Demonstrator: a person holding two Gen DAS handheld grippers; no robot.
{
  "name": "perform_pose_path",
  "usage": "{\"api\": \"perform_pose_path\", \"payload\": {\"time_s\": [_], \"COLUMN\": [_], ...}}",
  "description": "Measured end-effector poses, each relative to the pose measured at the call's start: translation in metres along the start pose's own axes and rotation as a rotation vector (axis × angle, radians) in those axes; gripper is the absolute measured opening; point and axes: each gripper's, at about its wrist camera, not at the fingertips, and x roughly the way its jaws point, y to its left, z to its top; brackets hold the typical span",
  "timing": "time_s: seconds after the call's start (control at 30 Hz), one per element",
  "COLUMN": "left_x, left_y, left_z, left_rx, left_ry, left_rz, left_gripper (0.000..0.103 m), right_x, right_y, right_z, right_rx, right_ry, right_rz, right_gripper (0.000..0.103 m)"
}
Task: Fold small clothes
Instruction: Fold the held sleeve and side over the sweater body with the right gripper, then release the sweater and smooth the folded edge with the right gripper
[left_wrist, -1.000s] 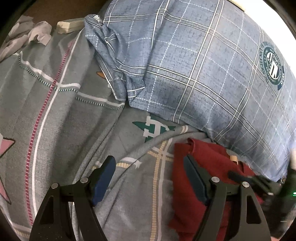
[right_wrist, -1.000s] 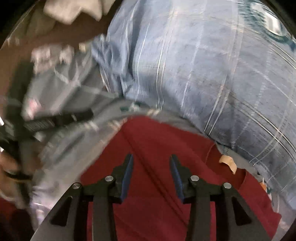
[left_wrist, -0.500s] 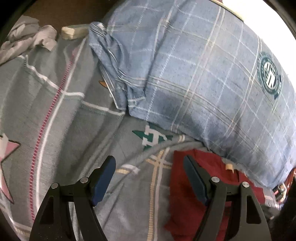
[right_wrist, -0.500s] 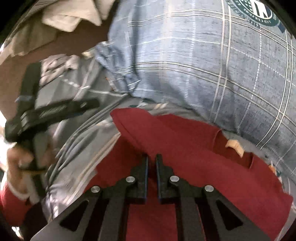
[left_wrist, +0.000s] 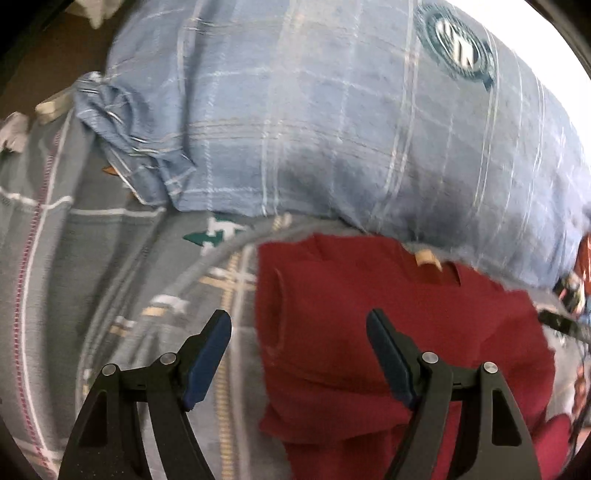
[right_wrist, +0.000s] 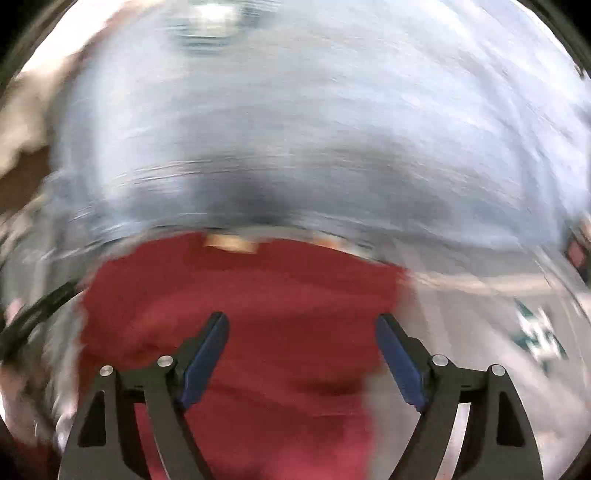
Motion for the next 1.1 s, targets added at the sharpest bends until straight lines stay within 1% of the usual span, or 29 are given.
{"api": "perform_pose_path", "payload": {"time_s": [0.03,0.07,0.1,0.13,0.17,0.2,0.23,0.27,0.37,0.43,0.47,0.5,0.53,0.57,0.6,0.63,0.67,0.73,0.77,0.83,0.9,0.93,1.0,1.07,1.1], "left_x": [0.004,0.008,0.013,0.017,0.019,0.021,0.021,0.02,0.017,0.021,0.023,0.026,0.027,0.028,0.028,0.028,0.028,0.028,0.029,0.028,0.029,0.03,0.031,0.032,0.032], "left_y": [-0.004,-0.007,-0.012,-0.016,-0.021,-0.024,-0.026,-0.028,-0.029,-0.028,-0.027,-0.026,-0.024,-0.023,-0.022,-0.021,-0.021,-0.02,-0.02,-0.021,-0.02,-0.019,-0.02,-0.02,-0.02], "left_z": [-0.002,-0.004,-0.005,-0.007,-0.008,-0.009,-0.009,-0.009,-0.009,-0.009,-0.01,-0.012,-0.012,-0.013,-0.013,-0.012,-0.012,-0.011,-0.011,-0.013,-0.014,-0.014,-0.015,-0.015,-0.015], "left_rx": [0.013,0.025,0.04,0.051,0.066,0.078,0.09,0.102,0.102,0.104,0.11,0.11,0.104,0.097,0.092,0.091,0.09,0.09,0.089,0.083,0.074,0.07,0.069,0.073,0.074], "left_ry": [0.014,0.028,0.044,0.055,0.066,0.069,0.066,0.062,0.056,0.056,0.064,0.074,0.079,0.082,0.084,0.082,0.078,0.077,0.077,0.078,0.079,0.082,0.087,0.089,0.09], "left_rz": [0.001,0.001,-0.002,-0.007,-0.013,-0.01,-0.007,-0.013,-0.06,-0.057,-0.048,-0.039,-0.038,-0.041,-0.045,-0.045,-0.042,-0.039,-0.038,-0.038,-0.036,-0.035,-0.034,-0.03,-0.034], "left_gripper": [0.075,0.075,0.075,0.075,0.075,0.075,0.075,0.075,0.075,0.076,0.076,0.076,0.076,0.076,0.076,0.076,0.076,0.075,0.076,0.076,0.076,0.076,0.076,0.076,0.076], "right_x": [0.011,0.027,0.037,0.047,0.057,0.061,0.06,0.055,0.044,0.041,0.049,0.053,0.056,0.049,0.041,0.026,0.012,-0.005,-0.015,-0.021,-0.021,-0.011,0.004,0.013,0.012], "right_y": [-0.017,-0.034,-0.044,-0.05,-0.052,-0.05,-0.048,-0.04,-0.032,-0.038,-0.044,-0.049,-0.054,-0.061,-0.065,-0.069,-0.072,-0.068,-0.062,-0.049,-0.033,-0.025,-0.016,-0.017,-0.023], "right_z": [0.002,0.003,0.003,0.004,0.005,0.005,0.006,0.009,0.016,0.017,0.014,0.011,0.008,0.005,0.004,0.0,-0.003,-0.01,-0.017,-0.027,-0.038,-0.042,-0.044,-0.042,-0.04], "right_rx": [0.054,0.124,0.16,0.185,0.199,0.189,0.157,0.079,-0.046,-0.073,-0.071,-0.061,-0.043,-0.007,0.02,0.053,0.07,0.061,0.023,-0.053,-0.142,-0.189,-0.238,-0.245,-0.203], "right_ry": [0.039,0.081,0.098,0.114,0.128,0.132,0.121,0.087,0.044,0.027,0.047,0.066,0.078,0.052,0.029,0.0,-0.021,-0.044,-0.043,-0.029,-0.015,0.004,0.029,0.012,0.005], "right_rz": [-0.023,-0.018,0.01,0.054,0.123,0.155,0.142,0.096,0.022,-0.036,-0.071,-0.074,-0.059,-0.038,-0.022,0.002,0.04,0.122,0.146,0.121,0.07,0.01,-0.097,-0.161,-0.147], "right_gripper": [0.083,0.083,0.082,0.072,0.04,0.027,0.019,0.013,0.011,0.011,0.011,0.012,0.016,0.026,0.028,0.042,0.058,0.07,0.072,0.072,0.072,0.072,0.066,0.021,0.018]}}
